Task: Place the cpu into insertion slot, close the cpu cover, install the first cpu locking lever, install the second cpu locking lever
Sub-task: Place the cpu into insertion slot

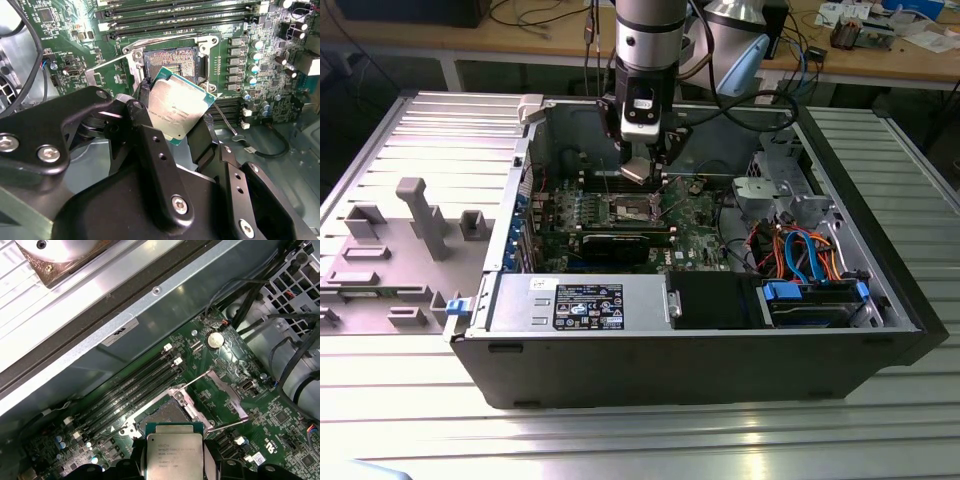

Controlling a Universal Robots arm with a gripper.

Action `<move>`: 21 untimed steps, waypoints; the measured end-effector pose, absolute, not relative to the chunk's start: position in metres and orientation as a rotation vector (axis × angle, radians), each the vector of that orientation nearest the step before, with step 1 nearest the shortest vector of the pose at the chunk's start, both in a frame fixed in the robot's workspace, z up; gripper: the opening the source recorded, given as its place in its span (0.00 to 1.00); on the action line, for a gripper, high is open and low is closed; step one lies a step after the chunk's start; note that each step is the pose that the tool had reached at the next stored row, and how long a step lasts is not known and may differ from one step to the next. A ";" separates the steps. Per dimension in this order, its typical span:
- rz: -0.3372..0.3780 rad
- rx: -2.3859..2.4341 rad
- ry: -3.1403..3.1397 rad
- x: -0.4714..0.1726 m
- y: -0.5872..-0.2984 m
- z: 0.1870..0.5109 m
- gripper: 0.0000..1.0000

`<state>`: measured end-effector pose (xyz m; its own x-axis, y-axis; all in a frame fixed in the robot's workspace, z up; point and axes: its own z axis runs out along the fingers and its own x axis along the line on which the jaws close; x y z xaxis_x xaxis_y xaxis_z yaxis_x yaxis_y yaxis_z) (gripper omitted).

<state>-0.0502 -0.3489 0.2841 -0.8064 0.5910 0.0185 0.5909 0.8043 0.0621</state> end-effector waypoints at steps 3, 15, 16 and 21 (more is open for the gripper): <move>0.102 0.982 2.981 -0.050 -0.349 0.284 0.55; 0.102 0.998 2.975 -0.050 -0.349 0.284 0.55; 0.102 0.999 2.974 -0.050 -0.349 0.284 0.55; 0.102 1.005 2.972 -0.050 -0.349 0.284 0.55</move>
<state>-0.0502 -0.3489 0.2835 -0.7950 0.6064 0.0185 0.6062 0.7929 0.0621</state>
